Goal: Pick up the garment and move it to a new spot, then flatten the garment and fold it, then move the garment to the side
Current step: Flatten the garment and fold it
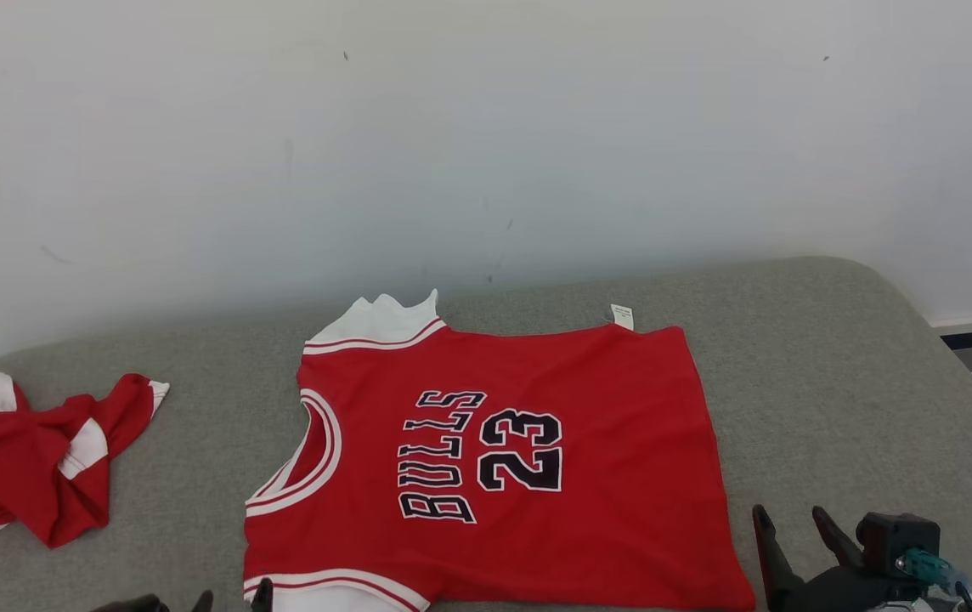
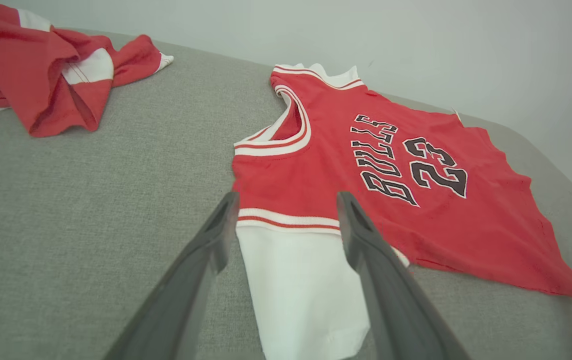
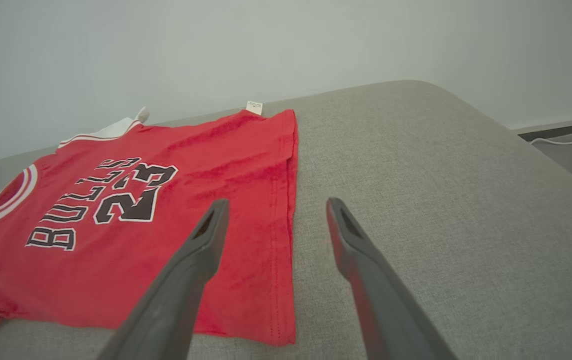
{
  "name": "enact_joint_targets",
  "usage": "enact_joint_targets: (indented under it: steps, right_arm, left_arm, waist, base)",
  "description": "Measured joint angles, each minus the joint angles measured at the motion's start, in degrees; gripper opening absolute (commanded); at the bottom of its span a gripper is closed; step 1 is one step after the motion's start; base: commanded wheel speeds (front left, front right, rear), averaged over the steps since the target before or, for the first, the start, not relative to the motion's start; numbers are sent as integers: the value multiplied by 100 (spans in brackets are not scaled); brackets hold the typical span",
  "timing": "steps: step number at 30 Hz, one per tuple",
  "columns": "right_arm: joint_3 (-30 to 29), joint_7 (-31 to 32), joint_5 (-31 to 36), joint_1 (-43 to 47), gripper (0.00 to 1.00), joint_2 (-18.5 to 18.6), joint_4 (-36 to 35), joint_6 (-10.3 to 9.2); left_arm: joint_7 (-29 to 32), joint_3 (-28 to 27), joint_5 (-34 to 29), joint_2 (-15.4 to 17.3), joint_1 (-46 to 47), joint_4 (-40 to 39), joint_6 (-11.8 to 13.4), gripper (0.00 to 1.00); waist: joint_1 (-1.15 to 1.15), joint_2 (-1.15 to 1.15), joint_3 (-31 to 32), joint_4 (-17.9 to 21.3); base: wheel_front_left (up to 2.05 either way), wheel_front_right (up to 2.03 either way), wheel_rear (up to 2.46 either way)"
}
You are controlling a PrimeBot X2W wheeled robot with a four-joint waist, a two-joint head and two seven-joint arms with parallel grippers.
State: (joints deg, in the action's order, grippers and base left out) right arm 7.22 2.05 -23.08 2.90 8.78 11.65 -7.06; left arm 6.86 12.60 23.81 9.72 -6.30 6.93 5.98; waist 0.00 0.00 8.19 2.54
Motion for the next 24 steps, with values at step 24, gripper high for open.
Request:
enact_joint_targets:
  steps: [24]
  right_arm:
    - [641, 1393, 374, -288, 100, 79, 723, 0]
  left_arm:
    - [1722, 324, 133, -101, 183, 906, 56, 100]
  waist:
    - [0, 0, -392, 25]
  base:
    - [0, 0, 0]
